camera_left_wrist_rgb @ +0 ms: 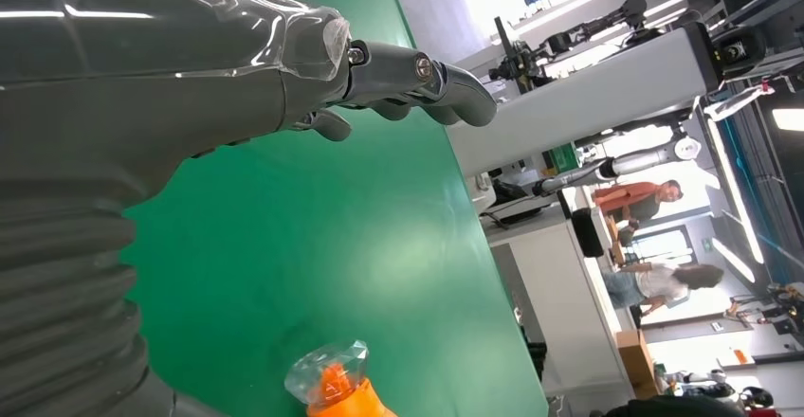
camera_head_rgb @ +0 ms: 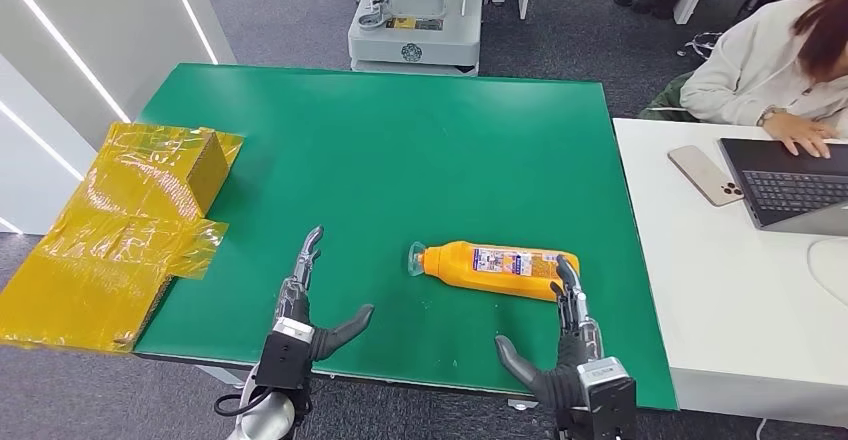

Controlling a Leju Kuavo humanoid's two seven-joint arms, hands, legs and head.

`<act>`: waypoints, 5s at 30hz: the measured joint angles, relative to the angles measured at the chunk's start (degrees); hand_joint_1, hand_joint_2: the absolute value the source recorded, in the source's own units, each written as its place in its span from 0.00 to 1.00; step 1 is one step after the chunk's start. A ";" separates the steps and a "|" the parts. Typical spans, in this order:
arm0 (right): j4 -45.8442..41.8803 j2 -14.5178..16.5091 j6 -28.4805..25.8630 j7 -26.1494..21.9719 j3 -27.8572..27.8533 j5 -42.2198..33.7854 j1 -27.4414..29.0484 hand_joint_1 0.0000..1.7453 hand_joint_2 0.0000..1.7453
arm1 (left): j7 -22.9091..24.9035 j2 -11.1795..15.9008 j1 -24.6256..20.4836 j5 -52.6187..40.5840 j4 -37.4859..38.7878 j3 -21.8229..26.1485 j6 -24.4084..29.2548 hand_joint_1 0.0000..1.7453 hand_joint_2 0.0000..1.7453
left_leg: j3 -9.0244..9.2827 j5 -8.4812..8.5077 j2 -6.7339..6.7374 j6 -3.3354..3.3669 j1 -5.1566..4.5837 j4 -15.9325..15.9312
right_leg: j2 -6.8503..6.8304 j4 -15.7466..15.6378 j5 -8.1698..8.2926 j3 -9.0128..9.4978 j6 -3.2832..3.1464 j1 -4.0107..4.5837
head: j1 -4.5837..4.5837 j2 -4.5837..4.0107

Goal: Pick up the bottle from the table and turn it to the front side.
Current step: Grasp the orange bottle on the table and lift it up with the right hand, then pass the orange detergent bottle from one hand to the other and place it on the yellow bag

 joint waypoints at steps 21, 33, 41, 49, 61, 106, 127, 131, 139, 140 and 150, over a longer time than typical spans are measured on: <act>4.40 -3.43 -5.73 6.19 1.20 18.82 -7.99 0.00 1.00 | -0.50 -0.29 -2.11 0.85 0.33 -1.04 -2.62 0.00 1.00 | 0.02 0.05 0.04 0.01 -0.01 0.02 | 0.04 0.00 0.11 0.01 0.00 0.00 | 0.01 -0.01; 20.39 -8.60 -1.58 13.76 4.18 30.69 -24.87 0.00 1.00 | -1.50 -0.63 -4.64 1.70 2.89 -2.93 -4.43 0.00 1.00 | -0.01 0.20 0.12 0.05 0.00 0.05 | 0.17 0.02 0.26 -0.03 0.01 0.00 | -0.01 -0.01; 33.09 -8.96 10.38 17.35 11.52 32.64 -37.16 0.00 1.00 | -0.75 -0.91 -5.05 1.20 3.37 -2.92 -5.81 0.00 1.00 | -0.02 0.25 0.08 -0.02 0.01 0.05 | 0.12 0.03 0.27 -0.03 0.00 0.00 | -0.01 0.00; 41.65 -8.95 20.49 17.16 18.86 30.48 -45.18 0.00 1.00 | 0.32 -0.90 -5.34 1.45 4.01 -2.91 -7.25 0.00 1.00 | -0.05 0.25 0.05 -0.02 0.00 0.05 | 0.10 0.04 0.27 -0.04 0.00 0.00 | 0.01 -0.01; 47.39 -8.30 37.19 19.41 28.81 20.94 -56.38 0.00 1.00 | 4.80 -1.04 -5.74 11.70 4.95 -2.31 -15.14 0.00 1.00 | -0.06 0.29 0.02 -0.01 0.01 0.05 | 0.07 0.05 0.28 -0.05 0.01 0.00 | -0.01 -0.01; 51.72 -12.07 41.75 27.18 50.68 14.60 -63.95 1.00 1.00 | 6.72 -1.11 -5.40 15.49 5.44 1.34 -17.43 0.00 1.00 | -0.03 0.28 0.02 -0.01 0.01 0.05 | 0.09 0.04 0.28 -0.04 0.01 0.01 | 0.00 -0.01; 37.52 -14.84 25.18 9.66 22.48 -8.86 -35.70 1.00 1.00 | 4.72 -0.68 -3.54 10.03 3.31 3.43 -12.89 0.00 1.00 | -0.05 0.27 -0.11 -0.01 0.06 0.03 | -0.09 0.00 0.26 0.00 0.00 0.12 | -0.02 -0.01; 29.30 -14.98 19.11 9.02 16.06 -4.90 -27.89 1.00 1.00 | 4.73 -0.22 -3.00 8.49 1.23 4.45 -12.31 0.00 1.00 | -0.12 0.25 -0.12 -0.01 0.06 0.01 | -0.11 0.00 0.22 -0.06 0.01 0.12 | -0.01 -0.01; 19.36 -13.14 14.32 6.93 5.73 -3.05 -21.36 1.00 1.00 | 8.28 1.56 -4.67 11.66 -0.89 5.54 -21.04 0.00 1.00 | -0.19 0.27 -0.07 -0.02 0.05 0.02 | -0.09 0.00 0.27 -0.13 -0.01 0.11 | 0.01 -0.01; 19.18 -12.37 13.92 6.49 5.37 -2.31 -21.62 1.00 1.00 | 9.31 1.75 -5.89 13.46 -0.65 5.49 -23.64 0.00 1.00 | -0.19 0.30 -0.06 -0.03 0.06 0.02 | -0.08 0.00 0.30 -0.14 -0.03 0.12 | 0.01 -0.01; 23.56 -4.65 11.14 5.28 7.82 3.80 -28.49 1.00 1.00 | 16.27 0.98 -20.29 26.15 6.76 1.68 -38.92 0.00 1.00 | -0.29 0.60 -0.09 -0.10 0.06 0.02 | -0.09 0.08 0.48 -0.28 -0.13 0.12 | 0.01 -0.01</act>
